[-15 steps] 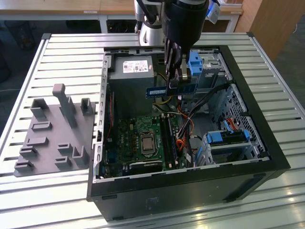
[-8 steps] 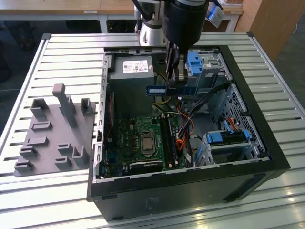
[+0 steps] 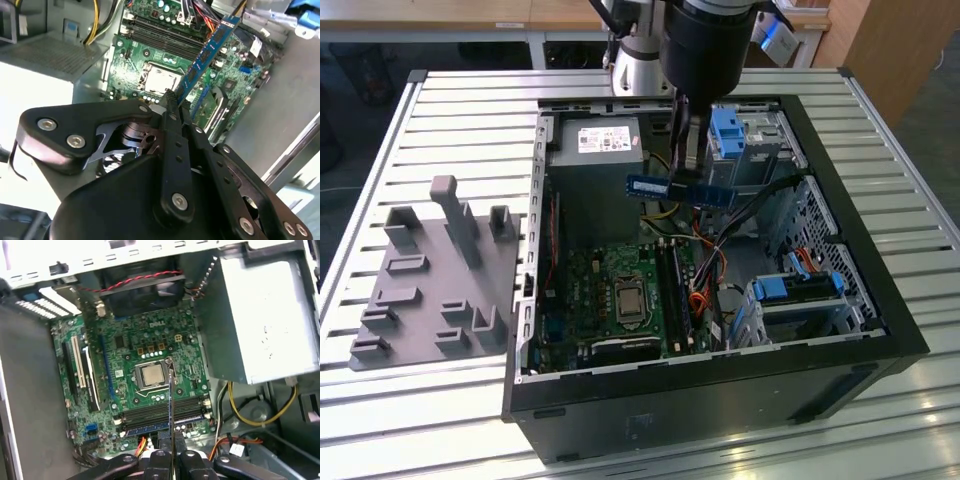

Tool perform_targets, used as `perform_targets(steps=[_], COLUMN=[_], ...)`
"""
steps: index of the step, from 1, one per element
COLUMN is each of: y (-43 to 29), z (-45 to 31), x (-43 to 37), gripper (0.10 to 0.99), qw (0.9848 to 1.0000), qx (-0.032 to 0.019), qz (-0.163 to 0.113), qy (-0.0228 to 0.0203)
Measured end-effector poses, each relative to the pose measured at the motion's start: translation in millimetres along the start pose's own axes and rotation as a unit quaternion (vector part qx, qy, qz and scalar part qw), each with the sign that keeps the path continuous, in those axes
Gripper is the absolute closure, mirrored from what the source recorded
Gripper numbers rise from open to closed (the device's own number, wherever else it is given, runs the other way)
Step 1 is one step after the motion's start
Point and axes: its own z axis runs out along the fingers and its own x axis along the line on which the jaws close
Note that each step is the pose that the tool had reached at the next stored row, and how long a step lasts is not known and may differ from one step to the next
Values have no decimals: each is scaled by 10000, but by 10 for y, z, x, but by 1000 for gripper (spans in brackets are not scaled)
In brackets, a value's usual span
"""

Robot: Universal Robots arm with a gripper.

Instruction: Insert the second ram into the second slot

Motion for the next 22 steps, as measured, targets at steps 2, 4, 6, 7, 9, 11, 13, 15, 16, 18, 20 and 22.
perform_targets(steps=[2,4,6,7,9,11,13,15,16,18,20,22], y=[0,0,1,1,1,1,1,1,1,1,1,1], z=[2,4,7,8,10,14,15,18,19,20,21,23], x=[-1,-2,-3,-2,-4,-5,-5,-6,-6,-5,-6,-5], gripper=[949,949,949,949,949,949,949,949,949,949,949,949], qw=[9999,9996,9991,9988,9980,9969,9957,9940,9931,9909,9884,9853], qx=[2,3,5,6,8,10,12,14,15,18,20,23], qz=[135,277,424,494,635,781,929,1092,1176,1343,1520,1705], qy=[-5,-10,-16,-18,-24,-29,-34,-41,-44,-50,-57,-64])
